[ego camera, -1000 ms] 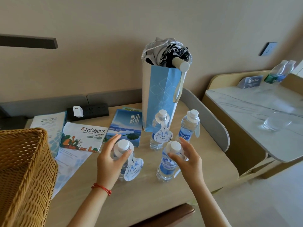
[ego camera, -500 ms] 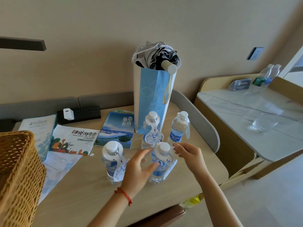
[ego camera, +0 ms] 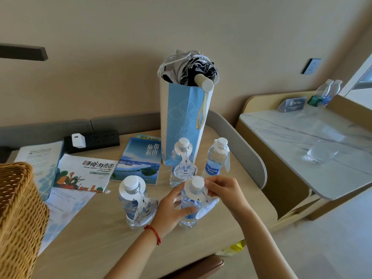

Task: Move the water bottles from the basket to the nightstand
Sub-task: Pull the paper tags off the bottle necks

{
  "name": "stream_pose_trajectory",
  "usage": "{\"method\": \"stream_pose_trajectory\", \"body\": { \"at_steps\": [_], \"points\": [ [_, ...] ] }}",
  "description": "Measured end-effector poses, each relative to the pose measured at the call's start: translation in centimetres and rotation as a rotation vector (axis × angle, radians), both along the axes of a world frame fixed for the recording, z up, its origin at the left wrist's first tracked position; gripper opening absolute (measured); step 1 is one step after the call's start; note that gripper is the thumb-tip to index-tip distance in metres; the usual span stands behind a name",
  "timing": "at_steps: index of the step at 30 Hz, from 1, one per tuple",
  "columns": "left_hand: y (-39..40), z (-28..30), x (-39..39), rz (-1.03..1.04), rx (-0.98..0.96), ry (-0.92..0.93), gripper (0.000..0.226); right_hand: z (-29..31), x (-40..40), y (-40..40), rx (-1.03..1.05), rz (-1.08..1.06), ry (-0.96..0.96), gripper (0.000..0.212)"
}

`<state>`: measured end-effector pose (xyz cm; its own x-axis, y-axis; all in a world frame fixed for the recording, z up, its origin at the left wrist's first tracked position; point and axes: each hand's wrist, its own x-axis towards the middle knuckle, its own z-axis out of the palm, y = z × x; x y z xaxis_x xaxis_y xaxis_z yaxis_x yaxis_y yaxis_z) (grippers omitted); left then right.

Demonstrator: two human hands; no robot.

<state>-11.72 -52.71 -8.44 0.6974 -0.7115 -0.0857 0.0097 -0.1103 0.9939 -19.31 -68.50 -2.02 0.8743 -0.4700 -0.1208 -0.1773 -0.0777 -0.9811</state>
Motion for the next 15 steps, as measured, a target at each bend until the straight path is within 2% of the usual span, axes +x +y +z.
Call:
{"method": "stream_pose_trajectory", "body": {
  "at_steps": [10,15],
  "points": [
    [-0.1,-0.4,0.1,-0.010,-0.006,-0.020,0.078,1.0,-0.1,0.4,-0.035,0.009,-0.182,0.018],
    [-0.1,-0.5,0.0,0.002,-0.026,-0.002,0.077,0.5,-1.6,-1.5,-0.017,-0.091,-0.173,0.015]
  ]
}}
